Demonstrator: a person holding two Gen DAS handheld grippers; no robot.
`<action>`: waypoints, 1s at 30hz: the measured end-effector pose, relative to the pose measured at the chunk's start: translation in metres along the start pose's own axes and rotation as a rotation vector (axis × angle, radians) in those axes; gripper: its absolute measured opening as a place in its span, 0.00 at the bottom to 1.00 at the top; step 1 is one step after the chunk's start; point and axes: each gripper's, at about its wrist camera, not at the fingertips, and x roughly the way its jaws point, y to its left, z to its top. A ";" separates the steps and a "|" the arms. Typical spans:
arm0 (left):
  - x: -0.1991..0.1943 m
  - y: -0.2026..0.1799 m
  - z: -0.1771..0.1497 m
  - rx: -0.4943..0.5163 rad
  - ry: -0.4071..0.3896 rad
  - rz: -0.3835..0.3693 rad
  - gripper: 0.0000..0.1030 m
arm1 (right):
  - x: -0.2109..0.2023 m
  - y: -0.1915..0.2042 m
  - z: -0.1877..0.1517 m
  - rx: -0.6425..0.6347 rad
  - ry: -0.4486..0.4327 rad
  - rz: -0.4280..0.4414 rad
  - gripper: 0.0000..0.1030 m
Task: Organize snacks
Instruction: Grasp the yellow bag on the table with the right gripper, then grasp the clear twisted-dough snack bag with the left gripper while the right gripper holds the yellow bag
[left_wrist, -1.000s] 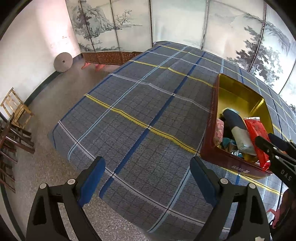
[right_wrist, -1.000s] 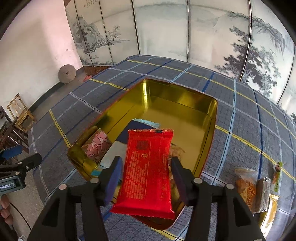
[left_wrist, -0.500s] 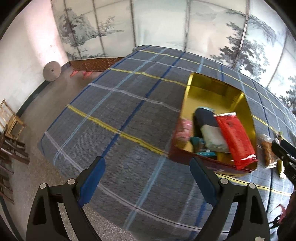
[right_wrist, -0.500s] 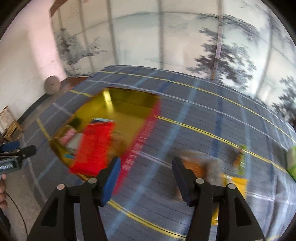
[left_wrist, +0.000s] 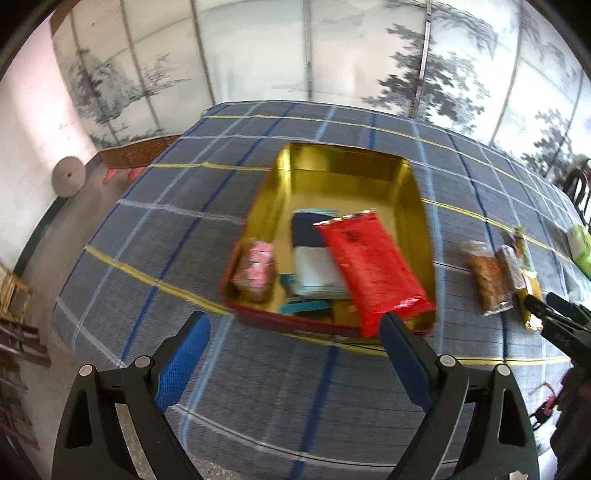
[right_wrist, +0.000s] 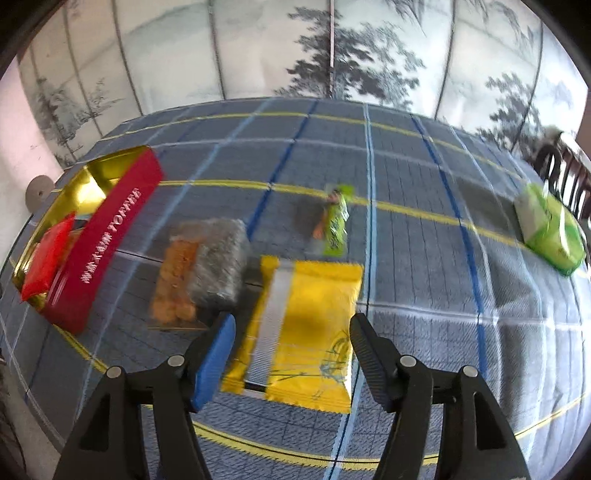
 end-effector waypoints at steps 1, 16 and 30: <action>0.000 -0.005 0.001 0.010 0.000 -0.003 0.89 | 0.004 -0.001 -0.001 0.002 0.008 -0.002 0.65; 0.005 -0.100 0.010 0.159 0.003 -0.095 0.89 | 0.023 -0.013 0.000 -0.024 -0.044 -0.023 0.59; 0.040 -0.156 0.020 0.156 0.050 -0.173 0.88 | 0.022 -0.083 -0.003 0.049 -0.092 -0.075 0.57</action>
